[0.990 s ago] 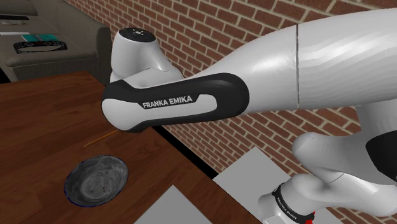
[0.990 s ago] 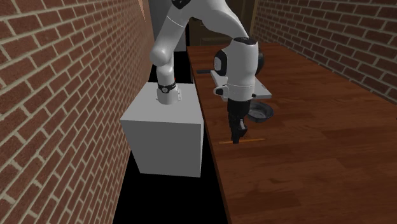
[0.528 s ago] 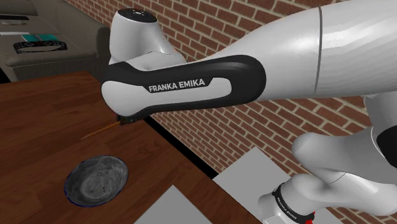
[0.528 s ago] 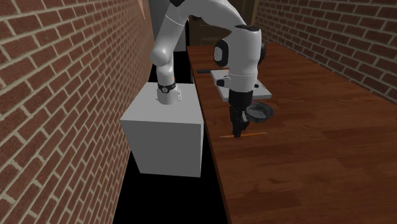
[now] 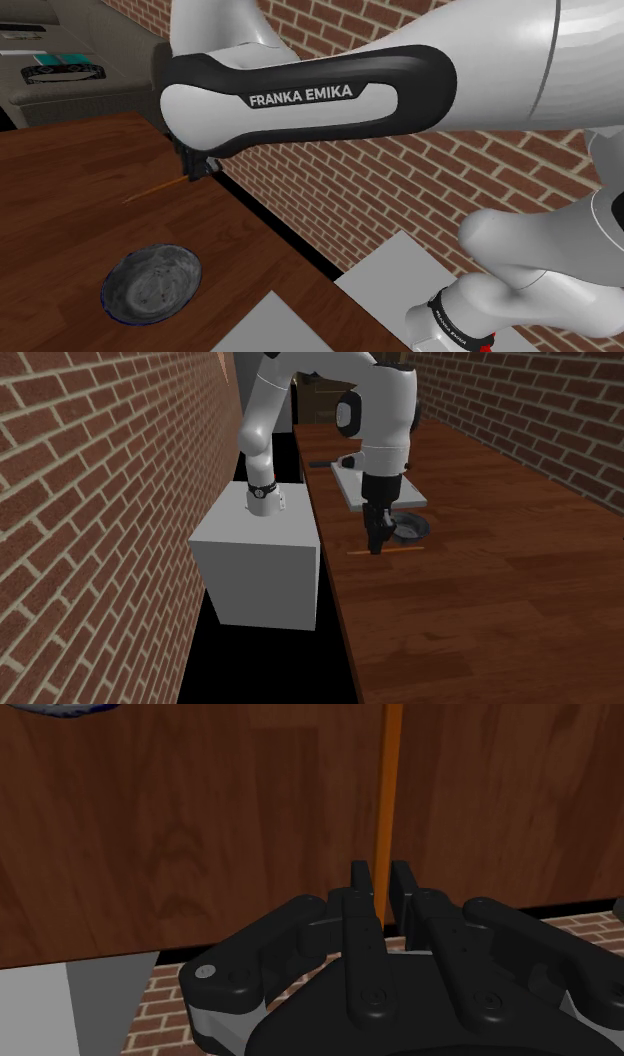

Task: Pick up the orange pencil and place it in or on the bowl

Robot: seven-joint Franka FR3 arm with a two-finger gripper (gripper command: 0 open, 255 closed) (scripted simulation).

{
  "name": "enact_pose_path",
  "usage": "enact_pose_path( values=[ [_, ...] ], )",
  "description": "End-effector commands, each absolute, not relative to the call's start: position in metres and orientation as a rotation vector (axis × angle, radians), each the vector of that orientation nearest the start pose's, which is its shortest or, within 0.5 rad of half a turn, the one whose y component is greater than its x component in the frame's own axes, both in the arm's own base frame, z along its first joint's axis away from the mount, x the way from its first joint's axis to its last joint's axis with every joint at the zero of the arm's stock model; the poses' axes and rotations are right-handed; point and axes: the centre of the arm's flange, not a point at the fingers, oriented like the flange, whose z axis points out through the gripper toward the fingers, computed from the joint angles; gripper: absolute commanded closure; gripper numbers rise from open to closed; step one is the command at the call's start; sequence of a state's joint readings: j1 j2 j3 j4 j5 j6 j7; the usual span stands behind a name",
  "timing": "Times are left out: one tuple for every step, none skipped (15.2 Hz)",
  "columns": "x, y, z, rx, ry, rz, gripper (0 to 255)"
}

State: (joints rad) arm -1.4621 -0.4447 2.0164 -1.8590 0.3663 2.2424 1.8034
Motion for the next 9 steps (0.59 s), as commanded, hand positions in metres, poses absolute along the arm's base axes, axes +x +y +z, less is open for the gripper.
enact_pose_path(
  values=[
    [0.494, 0.392, 0.429, -2.296, 1.877, -0.24, 255],
    [0.494, 0.392, 0.434, -2.296, 1.877, -0.24, 255],
    [0.494, 0.392, 0.439, -2.296, 1.877, -0.24, 255],
    [0.494, 0.392, 0.445, -2.296, 1.877, -0.24, 255],
    [0.494, 0.392, 0.45, -2.296, 1.877, -0.24, 255],
    [0.494, 0.392, 0.455, -2.296, 1.877, -0.24, 255],
    [0.494, 0.392, 0.46, -2.296, 1.877, -0.24, 255],
    [0.494, 0.392, 0.466, -2.296, 1.877, -0.24, 255],
    [0.494, 0.392, 0.471, -2.296, 1.877, -0.24, 255]
  ],
)
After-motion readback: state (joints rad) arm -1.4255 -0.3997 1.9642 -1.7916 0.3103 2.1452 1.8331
